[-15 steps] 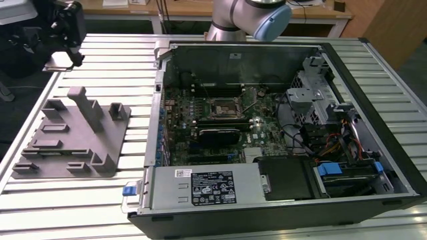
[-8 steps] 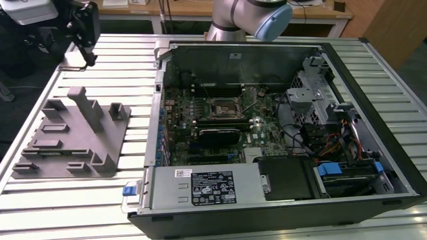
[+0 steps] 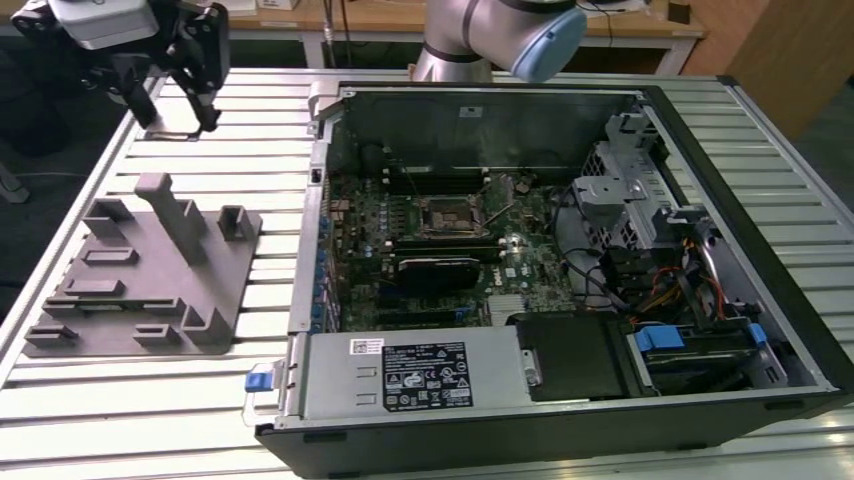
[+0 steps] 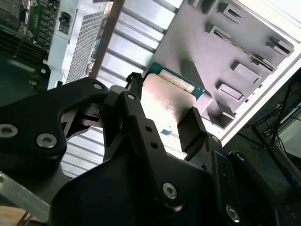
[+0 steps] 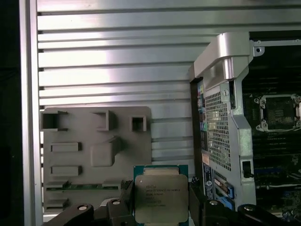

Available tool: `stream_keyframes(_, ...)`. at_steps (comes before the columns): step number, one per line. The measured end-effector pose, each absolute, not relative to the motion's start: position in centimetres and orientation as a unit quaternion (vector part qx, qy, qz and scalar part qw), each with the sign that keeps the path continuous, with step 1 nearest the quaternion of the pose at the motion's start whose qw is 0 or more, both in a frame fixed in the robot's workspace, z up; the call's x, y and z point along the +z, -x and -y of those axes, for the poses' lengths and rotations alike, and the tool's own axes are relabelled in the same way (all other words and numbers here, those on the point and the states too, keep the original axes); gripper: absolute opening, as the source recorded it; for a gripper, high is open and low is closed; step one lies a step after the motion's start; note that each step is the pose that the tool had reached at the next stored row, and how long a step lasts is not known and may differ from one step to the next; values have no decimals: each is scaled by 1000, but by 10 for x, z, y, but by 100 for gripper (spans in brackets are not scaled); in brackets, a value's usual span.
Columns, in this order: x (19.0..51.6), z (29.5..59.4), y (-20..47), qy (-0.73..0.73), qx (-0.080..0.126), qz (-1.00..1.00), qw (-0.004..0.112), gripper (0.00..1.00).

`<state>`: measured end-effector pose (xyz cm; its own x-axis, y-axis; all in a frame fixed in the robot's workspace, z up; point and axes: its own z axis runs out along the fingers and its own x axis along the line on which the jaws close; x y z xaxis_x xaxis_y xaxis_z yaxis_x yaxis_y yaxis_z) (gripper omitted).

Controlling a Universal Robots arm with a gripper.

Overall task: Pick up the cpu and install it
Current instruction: 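Pick up the cpu and move it towards the insertion slot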

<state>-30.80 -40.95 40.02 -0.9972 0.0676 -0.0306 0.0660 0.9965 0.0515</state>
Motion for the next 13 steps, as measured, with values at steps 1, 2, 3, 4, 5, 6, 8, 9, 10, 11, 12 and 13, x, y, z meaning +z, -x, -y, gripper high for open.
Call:
stream_keyframes(1, 400, 409, 305, -33, 25, -999, 16, 55)
stream_keyframes(2, 400, 409, 302, -33, 25, -999, 16, 55)
stream_keyframes(3, 400, 409, 299, -33, 25, -999, 16, 55)
stream_keyframes(4, 400, 409, 296, -33, 25, -999, 16, 55)
stream_keyframes(5, 400, 409, 293, -33, 25, -999, 16, 55)
stream_keyframes(6, 400, 409, 290, -33, 25, -999, 16, 55)
stream_keyframes(8, 400, 408, 284, -33, 25, -999, 16, 55)
stream_keyframes(9, 400, 408, 281, -33, 25, -999, 16, 55)
stream_keyframes(10, 400, 408, 278, -33, 25, -999, 16, 55)
stream_keyframes(11, 400, 408, 274, -33, 25, -999, 16, 55)
stream_keyframes(12, 400, 408, 271, -33, 25, -999, 16, 55)
stream_keyframes(13, 400, 408, 268, -33, 25, -999, 16, 55)
